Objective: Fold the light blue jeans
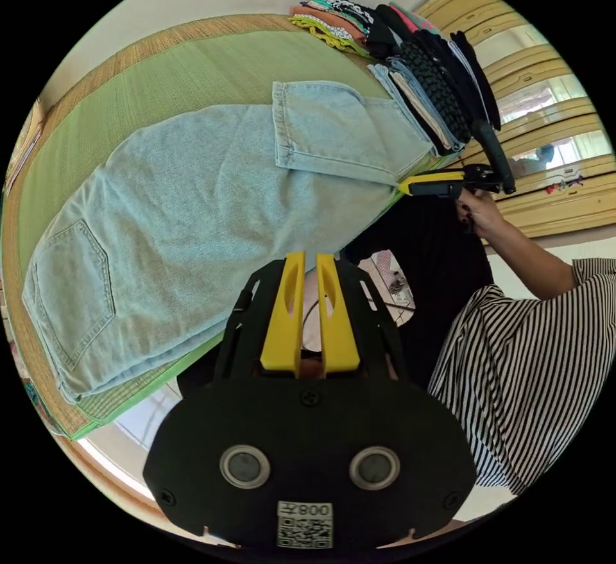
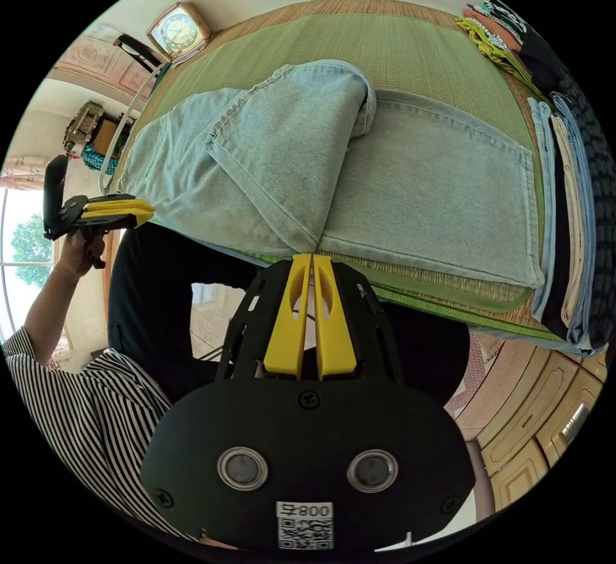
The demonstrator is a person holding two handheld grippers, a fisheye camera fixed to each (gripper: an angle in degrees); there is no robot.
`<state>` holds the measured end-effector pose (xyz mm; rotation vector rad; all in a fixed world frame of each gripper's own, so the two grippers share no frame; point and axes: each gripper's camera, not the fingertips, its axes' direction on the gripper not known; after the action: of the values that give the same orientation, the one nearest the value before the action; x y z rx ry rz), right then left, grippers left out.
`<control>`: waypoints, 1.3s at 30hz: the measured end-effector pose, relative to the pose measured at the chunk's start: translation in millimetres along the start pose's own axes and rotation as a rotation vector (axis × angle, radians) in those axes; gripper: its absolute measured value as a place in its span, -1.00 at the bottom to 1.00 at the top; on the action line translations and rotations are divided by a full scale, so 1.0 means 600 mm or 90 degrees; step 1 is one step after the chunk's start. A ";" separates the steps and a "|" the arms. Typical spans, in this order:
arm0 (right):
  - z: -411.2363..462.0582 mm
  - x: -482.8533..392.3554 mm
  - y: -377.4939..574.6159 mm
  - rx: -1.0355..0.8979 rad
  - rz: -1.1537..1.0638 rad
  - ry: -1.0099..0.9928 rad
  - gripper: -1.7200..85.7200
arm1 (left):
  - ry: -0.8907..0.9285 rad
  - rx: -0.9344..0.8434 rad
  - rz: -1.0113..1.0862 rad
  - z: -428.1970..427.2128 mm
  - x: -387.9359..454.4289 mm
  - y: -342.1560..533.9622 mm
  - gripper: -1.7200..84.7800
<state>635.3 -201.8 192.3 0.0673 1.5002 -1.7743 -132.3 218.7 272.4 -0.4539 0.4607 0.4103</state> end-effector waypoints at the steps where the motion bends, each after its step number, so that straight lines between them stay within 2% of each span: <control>1: 0.000 0.001 0.004 0.000 0.002 -0.004 -0.95 | 0.014 0.014 -0.007 -0.005 -0.004 0.000 -0.86; 9: -0.009 0.024 0.036 -0.001 0.040 -0.089 -0.95 | 0.160 0.101 -0.170 0.016 -0.102 -0.070 -0.78; 15: -0.026 0.028 0.069 0.015 0.047 -0.140 -0.93 | 0.112 0.056 -0.232 0.036 -0.143 -0.106 -0.90; 18: -0.052 0.028 0.096 0.057 0.048 -0.151 -0.88 | 0.174 0.095 -0.221 0.020 -0.150 -0.100 -0.94; 23: -0.114 0.005 0.138 0.142 0.042 -0.085 -0.81 | 0.222 0.125 -0.183 -0.002 -0.139 -0.098 -0.95; 27: -0.140 -0.079 0.127 0.199 -0.085 -0.058 -0.76 | 0.239 0.135 -0.165 -0.012 -0.129 -0.108 -0.95; 34: -0.081 -0.202 0.082 0.125 -0.236 -0.026 -0.75 | 0.073 0.120 -0.206 -0.036 -0.131 -0.110 -0.87; 39: -0.073 -0.221 0.094 0.108 -0.248 -0.019 -0.75 | 0.110 0.071 -0.252 -0.006 -0.150 -0.127 -0.88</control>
<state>740.3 -93.7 200.9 -0.1760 1.4061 -2.1994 -171.0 130.1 339.5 -0.4619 0.5439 -0.0365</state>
